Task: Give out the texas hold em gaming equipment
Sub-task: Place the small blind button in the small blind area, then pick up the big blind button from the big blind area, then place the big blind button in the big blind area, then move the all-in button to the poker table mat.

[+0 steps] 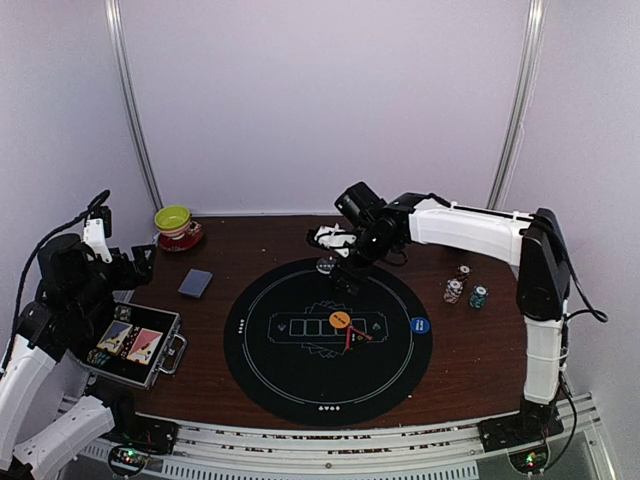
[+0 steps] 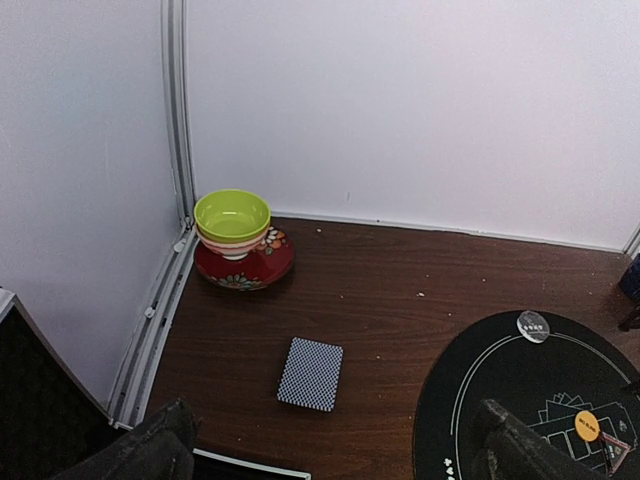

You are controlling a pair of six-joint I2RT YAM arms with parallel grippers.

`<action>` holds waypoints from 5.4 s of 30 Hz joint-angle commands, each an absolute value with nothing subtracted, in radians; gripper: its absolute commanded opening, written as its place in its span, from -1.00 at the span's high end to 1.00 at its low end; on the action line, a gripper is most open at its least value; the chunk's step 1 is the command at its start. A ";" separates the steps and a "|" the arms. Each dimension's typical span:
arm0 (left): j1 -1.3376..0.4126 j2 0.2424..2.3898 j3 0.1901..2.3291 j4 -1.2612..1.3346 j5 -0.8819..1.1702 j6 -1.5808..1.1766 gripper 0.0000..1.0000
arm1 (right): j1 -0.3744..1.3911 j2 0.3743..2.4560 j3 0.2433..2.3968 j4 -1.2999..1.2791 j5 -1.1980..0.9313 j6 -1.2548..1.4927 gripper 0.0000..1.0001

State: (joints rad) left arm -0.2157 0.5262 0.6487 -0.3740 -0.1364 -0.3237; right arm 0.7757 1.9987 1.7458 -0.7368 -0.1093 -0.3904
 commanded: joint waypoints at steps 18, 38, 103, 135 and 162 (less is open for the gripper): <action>-0.210 0.508 0.643 -0.344 -0.146 -0.325 -0.96 | 0.835 2.161 1.684 -0.802 -0.179 -0.292 -0.87; -0.210 0.500 0.643 -0.344 -0.147 -0.325 -0.96 | 0.858 2.221 1.688 -0.824 -0.204 -0.311 -0.49; -0.190 0.502 0.644 -0.345 -0.137 -0.328 -0.96 | 1.121 2.674 2.388 -0.510 -0.106 -0.190 -0.05; -0.187 0.510 0.643 -0.342 -0.130 -0.329 -0.96 | 1.085 2.084 1.820 -0.588 -0.047 -0.323 -1.00; -0.186 0.495 0.641 -0.342 -0.129 -0.327 -0.96 | 0.815 1.968 1.347 -0.406 0.167 -0.504 -1.00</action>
State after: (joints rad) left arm -0.1951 0.5018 0.6487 -0.3733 -0.1356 -0.3241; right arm 0.8139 1.9511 1.3674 -0.4366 0.1123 -0.4889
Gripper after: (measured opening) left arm 0.980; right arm 0.999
